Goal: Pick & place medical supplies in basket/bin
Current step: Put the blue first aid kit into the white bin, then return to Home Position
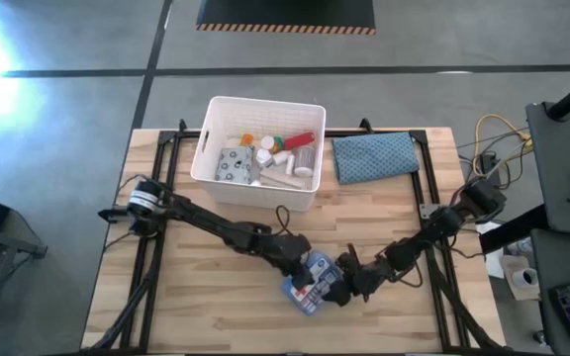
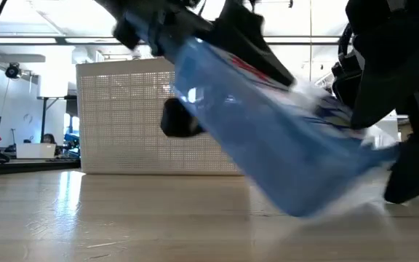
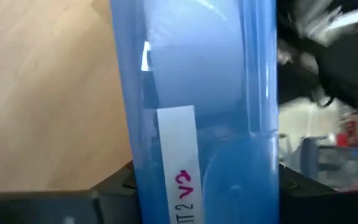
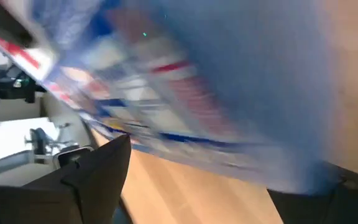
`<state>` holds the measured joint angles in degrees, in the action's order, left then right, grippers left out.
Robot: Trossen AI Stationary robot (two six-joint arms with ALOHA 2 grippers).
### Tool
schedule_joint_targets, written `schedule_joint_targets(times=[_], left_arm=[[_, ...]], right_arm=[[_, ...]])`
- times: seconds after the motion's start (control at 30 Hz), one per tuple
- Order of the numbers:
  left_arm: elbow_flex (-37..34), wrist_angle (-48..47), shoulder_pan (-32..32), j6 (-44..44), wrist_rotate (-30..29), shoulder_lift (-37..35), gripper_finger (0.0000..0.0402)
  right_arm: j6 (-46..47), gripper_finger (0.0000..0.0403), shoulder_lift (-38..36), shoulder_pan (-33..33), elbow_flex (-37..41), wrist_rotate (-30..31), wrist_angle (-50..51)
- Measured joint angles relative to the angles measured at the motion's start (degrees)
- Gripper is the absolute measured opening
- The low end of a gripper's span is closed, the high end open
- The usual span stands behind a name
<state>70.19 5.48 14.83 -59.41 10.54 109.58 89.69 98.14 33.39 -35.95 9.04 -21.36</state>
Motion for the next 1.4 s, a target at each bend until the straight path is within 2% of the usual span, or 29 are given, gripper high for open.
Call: schedule_joint_targets(times=[0.17,0.27,0.4,0.53,0.6,0.67,0.73,0.87,0.97,1.03,1.13,1.27,1.4], left_arm=[[0.07,-12.25,0.49,0.87,-4.48,-8.54,0.0150],[1.01,-16.25,0.66,0.64,-11.43,-15.76,0.0153],[4.24,-16.98,0.52,3.18,-26.14,-26.69,0.0158],[8.66,-18.28,-1.76,15.04,-46.01,-34.85,0.0160],[11.24,-20.92,-5.08,21.21,-51.18,-37.50,0.0161],[14.06,-24.57,-10.43,23.05,-51.31,-39.05,0.0162],[16.75,-29.69,-16.85,21.17,-48.96,-38.97,0.0162],[22.04,-44.90,-29.73,14.31,-36.97,-34.25,0.0163],[24.01,-52.68,-36.40,14.70,-27.12,-29.38,0.0163],[25.68,-58.76,-39.85,15.16,-23.65,-26.67,0.0167],[28.81,-69.05,-42.34,16.84,-24.72,-23.70,0.0185],[33.82,-82.89,-43.43,18.74,-31.56,-20.73,0.0222],[39.49,-90.17,-43.36,18.86,-35.50,-19.01,0.0250]], right_arm=[[-4.06,0.0327,-2.73,1.80,0.07,-0.24,4.77],[-4.74,0.0327,-5.28,2.83,-0.08,-0.63,12.66],[-5.41,0.0327,-9.32,3.33,-0.08,1.56,22.79],[-7.14,0.0327,-13.62,3.17,-0.04,5.07,27.36],[-7.89,0.0327,-15.57,2.51,-0.01,6.38,27.44],[-8.52,0.0327,-17.31,1.52,0.33,6.60,27.18],[-8.98,0.0327,-18.30,0.42,0.48,6.48,27.22],[-9.93,0.0327,-19.72,-1.06,0.84,6.27,27.06],[-9.88,0.0327,-20.15,-1.25,1.03,5.90,27.21],[-9.28,0.0327,-20.19,-1.24,0.99,5.69,27.24],[-8.18,0.0327,-20.17,-1.03,0.99,5.63,27.27],[-7.63,0.0327,-20.15,-0.90,0.99,5.62,27.38],[-7.62,0.0327,-20.15,-0.77,0.99,5.51,28.70]])
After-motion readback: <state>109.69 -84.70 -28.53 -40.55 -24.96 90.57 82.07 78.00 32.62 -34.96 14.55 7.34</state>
